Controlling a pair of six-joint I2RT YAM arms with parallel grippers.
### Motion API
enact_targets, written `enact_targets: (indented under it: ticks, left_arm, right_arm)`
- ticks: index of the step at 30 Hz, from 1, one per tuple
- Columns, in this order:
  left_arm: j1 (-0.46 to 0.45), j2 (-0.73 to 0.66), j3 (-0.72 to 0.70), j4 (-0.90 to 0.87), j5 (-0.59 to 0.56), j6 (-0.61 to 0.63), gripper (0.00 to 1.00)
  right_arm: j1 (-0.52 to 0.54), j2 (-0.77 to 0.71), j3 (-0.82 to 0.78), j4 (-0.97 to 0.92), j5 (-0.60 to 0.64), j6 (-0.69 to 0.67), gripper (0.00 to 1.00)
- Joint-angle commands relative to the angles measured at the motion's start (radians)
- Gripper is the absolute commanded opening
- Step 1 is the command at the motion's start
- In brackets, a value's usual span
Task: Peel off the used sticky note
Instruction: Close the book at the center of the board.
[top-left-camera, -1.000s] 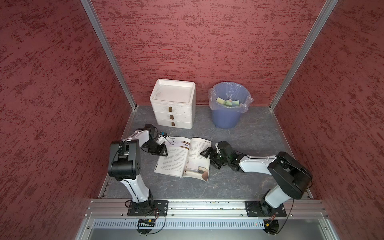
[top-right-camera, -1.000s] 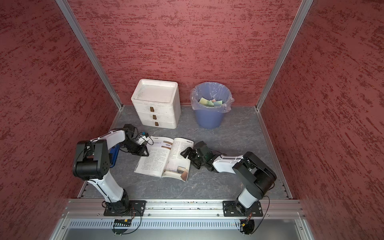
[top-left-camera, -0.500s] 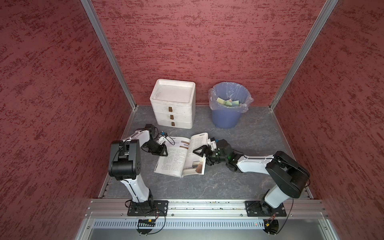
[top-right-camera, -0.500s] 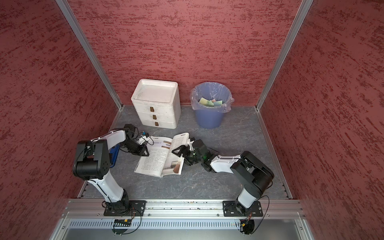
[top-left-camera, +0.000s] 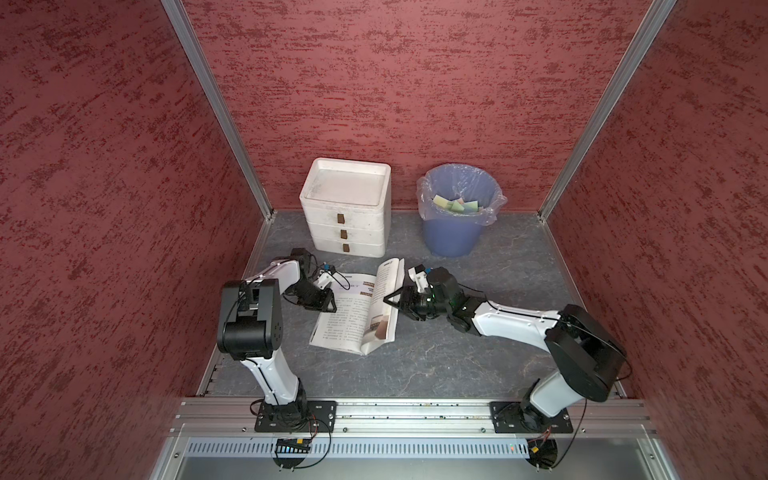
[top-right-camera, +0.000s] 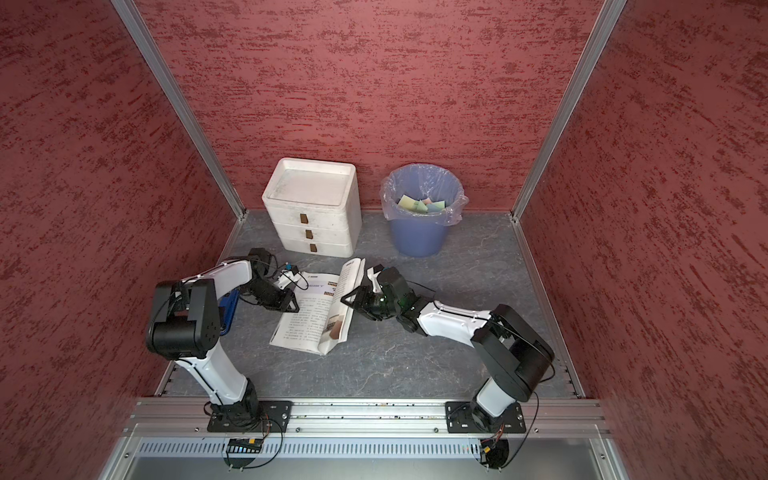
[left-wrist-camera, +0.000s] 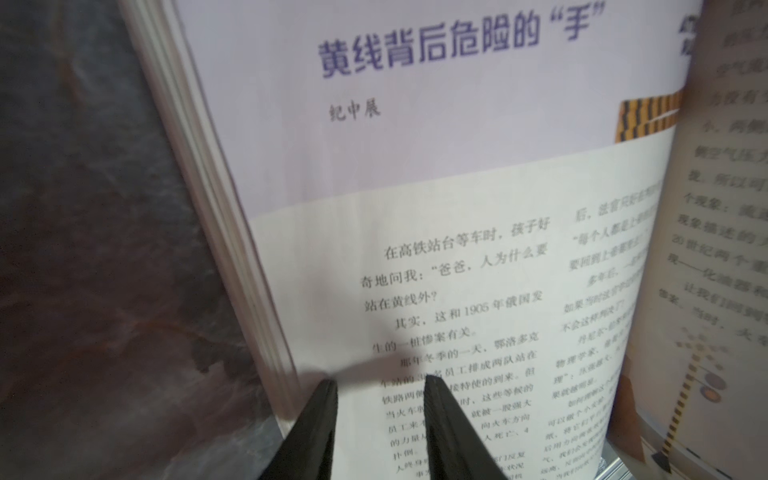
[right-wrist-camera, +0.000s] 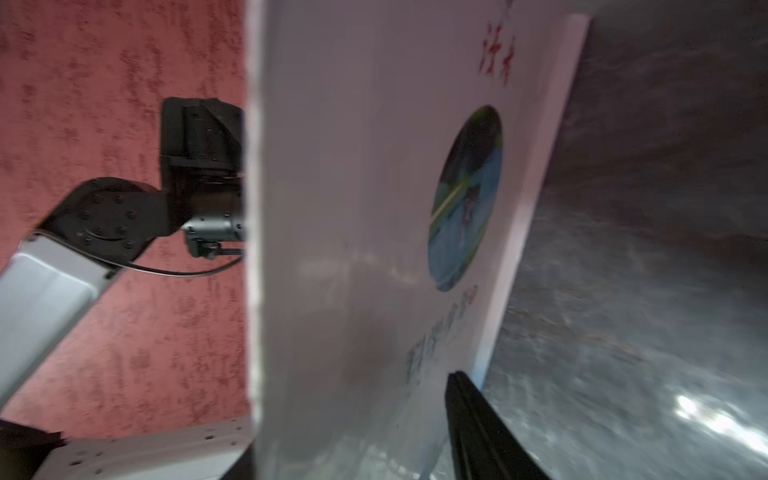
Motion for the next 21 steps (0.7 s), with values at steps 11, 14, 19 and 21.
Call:
enact_targets:
  ticks: [11, 14, 19, 21]
  left_arm:
    - [-0.021, 0.025, -0.013, -0.006, 0.04, 0.002, 0.37]
    - [-0.022, 0.016, -0.013, -0.016, 0.049, 0.007, 0.37]
    - [-0.018, -0.017, 0.003, -0.059, 0.099, 0.015, 0.37]
    - [-0.014, -0.038, 0.013, -0.089, 0.132, 0.022, 0.37]
  right_arm:
    - [0.008, -0.17, 0.026, -0.42, 0.208, -0.175, 0.0]
    - [0.007, -0.209, 0.033, -0.499, 0.241, -0.211, 0.0]
    - [0.006, -0.285, 0.067, -0.672, 0.278, -0.289, 0.0]
    - [0.002, -0.32, 0.085, -0.737, 0.274, -0.327, 0.0]
